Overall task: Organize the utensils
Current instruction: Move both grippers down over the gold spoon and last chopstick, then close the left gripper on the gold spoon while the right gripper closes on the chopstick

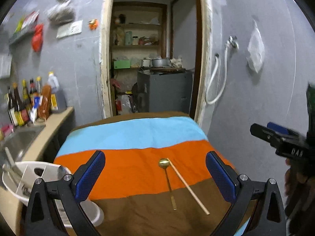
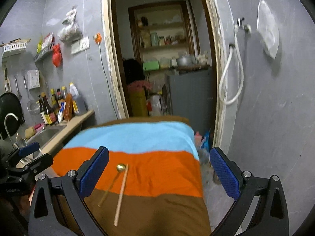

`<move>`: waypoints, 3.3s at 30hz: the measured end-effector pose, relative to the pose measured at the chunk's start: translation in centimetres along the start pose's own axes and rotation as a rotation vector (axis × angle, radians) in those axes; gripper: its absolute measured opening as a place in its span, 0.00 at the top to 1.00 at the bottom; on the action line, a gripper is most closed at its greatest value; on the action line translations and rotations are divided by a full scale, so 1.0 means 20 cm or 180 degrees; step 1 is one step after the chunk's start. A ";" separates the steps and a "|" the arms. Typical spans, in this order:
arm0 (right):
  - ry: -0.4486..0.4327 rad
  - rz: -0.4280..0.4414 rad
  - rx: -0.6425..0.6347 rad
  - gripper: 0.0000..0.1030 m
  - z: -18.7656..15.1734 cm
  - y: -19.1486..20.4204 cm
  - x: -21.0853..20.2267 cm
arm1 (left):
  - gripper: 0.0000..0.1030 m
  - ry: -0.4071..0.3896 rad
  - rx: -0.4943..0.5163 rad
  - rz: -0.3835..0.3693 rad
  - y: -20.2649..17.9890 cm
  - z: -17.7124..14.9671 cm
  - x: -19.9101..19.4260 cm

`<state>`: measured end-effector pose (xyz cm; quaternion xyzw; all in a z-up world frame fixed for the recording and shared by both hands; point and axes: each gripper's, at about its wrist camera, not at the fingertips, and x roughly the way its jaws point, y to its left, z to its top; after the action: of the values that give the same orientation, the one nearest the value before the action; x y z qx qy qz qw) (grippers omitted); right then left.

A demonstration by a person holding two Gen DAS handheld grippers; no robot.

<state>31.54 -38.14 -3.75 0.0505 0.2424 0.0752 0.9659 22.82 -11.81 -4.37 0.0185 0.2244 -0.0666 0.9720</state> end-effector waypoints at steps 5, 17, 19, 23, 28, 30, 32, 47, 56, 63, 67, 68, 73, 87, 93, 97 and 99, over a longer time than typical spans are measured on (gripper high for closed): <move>0.0266 0.0121 0.0111 0.03 -0.13 -0.08 0.14 | 0.04 0.0243 0.0045 -0.0140 -0.07 -0.06 0.13; 0.0702 0.0389 0.0051 0.15 -0.32 -0.02 0.39 | 0.31 0.0868 -0.0315 -0.0266 0.03 -0.19 0.45; 0.0819 0.0452 0.0012 0.24 -0.34 0.01 0.44 | 0.34 0.0998 -0.0418 -0.0284 0.06 -0.22 0.50; 0.1115 0.0554 -0.0154 0.35 -0.39 0.08 0.57 | 0.35 0.1147 -0.0553 -0.0183 0.12 -0.27 0.58; 0.1310 0.0742 -0.0297 0.41 -0.44 0.19 0.69 | 0.35 0.1193 -0.0694 -0.0053 0.16 -0.29 0.62; 0.1382 0.0812 -0.0393 0.45 -0.45 0.24 0.74 | 0.35 0.1206 -0.0757 -0.0014 0.18 -0.30 0.63; 0.1452 0.0845 -0.0478 0.48 -0.45 0.27 0.78 | 0.35 0.1219 -0.0828 -0.0003 0.20 -0.31 0.64; 0.1442 0.0649 -0.0729 0.63 -0.40 0.33 0.86 | 0.41 0.1229 -0.0947 -0.0147 0.23 -0.29 0.73; 0.1440 0.0691 -0.0569 0.67 -0.37 0.23 0.88 | 0.53 0.1292 -0.0751 -0.0378 0.14 -0.24 0.83; 0.1526 0.0703 -0.0763 0.67 -0.38 0.29 0.95 | 0.61 0.1320 -0.0751 -0.0482 0.14 -0.20 0.93; 0.1494 0.0531 -0.0845 0.71 -0.36 0.31 0.97 | 0.62 0.1340 -0.0740 -0.0523 0.13 -0.19 0.95; 0.1471 0.0493 -0.0828 0.73 -0.35 0.31 0.96 | 0.62 0.1348 -0.0724 -0.0535 0.13 -0.19 0.95; 0.1477 0.0415 -0.0648 0.85 -0.33 0.22 0.94 | 0.66 0.1406 -0.0660 -0.0683 0.11 -0.18 1.00; 0.1950 0.0799 -0.0476 0.90 -0.27 0.13 1.11 | 0.83 0.1577 -0.0329 -0.0683 0.07 -0.13 1.10; 0.2119 0.0774 -0.0563 0.90 -0.26 0.20 1.16 | 0.91 0.1598 -0.0204 -0.0700 0.05 -0.13 1.08; 0.2235 0.0666 -0.0721 0.89 -0.25 0.27 1.19 | 0.95 0.1567 -0.0141 -0.0689 0.03 -0.13 1.06; 0.2267 0.0609 -0.0825 0.90 -0.25 0.31 1.20 | 0.96 0.1549 -0.0125 -0.0655 0.03 -0.11 1.05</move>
<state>49.23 -27.65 -18.34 -0.0788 0.5451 0.2078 0.8083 40.56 -13.69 -15.60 -0.0078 0.4535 -0.1542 0.8778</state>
